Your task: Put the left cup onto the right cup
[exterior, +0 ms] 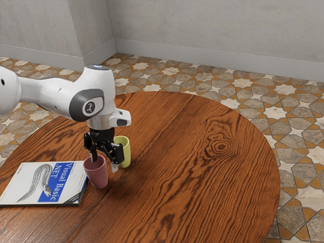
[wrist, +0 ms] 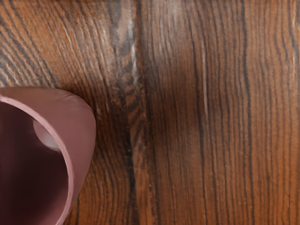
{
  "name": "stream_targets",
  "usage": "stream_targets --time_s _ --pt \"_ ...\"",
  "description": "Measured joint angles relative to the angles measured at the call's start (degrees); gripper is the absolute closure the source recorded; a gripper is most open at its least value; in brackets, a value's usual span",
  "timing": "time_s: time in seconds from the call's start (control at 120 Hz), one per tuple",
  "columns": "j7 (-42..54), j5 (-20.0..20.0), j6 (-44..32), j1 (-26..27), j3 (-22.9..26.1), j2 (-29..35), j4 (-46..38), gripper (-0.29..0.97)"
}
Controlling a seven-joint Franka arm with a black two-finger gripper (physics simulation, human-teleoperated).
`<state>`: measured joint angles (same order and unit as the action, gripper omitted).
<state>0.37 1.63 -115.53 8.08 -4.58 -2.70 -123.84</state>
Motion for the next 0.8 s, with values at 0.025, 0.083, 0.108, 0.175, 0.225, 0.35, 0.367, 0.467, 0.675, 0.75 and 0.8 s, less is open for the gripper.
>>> stream_targets --time_s 0.025,0.083,0.108,0.175,0.225,0.35,0.367,0.467,0.675,0.75,0.8 --pt "0.0 0.0 -0.5 -0.1 -0.2 0.0 0.0 0.0" --pt "-0.1 0.1 -2.0 -0.7 -0.5 -0.1 0.0 0.0" --pt "-0.1 0.1 -2.6 -1.0 -0.5 -0.2 0.0 0.0" --pt "-0.2 0.2 -4.2 -1.5 -0.7 -0.5 0.0 0.0" --pt "-0.3 0.3 -5.1 -1.6 -0.8 -0.6 -0.1 0.0" --pt "-0.5 0.4 -7.3 -1.4 -0.9 -0.7 -2.1 0.0" --pt "-0.5 0.4 -7.6 -1.4 -0.9 -0.7 -2.4 0.0" --pt "-0.6 0.3 -8.8 -1.3 -1.0 -1.0 -3.8 0.0" --pt "-0.8 0.2 -10.6 -1.7 -1.1 -2.7 -4.3 0.0" --pt "-0.9 0.1 -11.2 -1.7 -1.1 -3.4 -4.3 0.0" --pt "-1.0 0.1 -11.6 -1.7 -1.1 -3.8 -4.3 0.0"
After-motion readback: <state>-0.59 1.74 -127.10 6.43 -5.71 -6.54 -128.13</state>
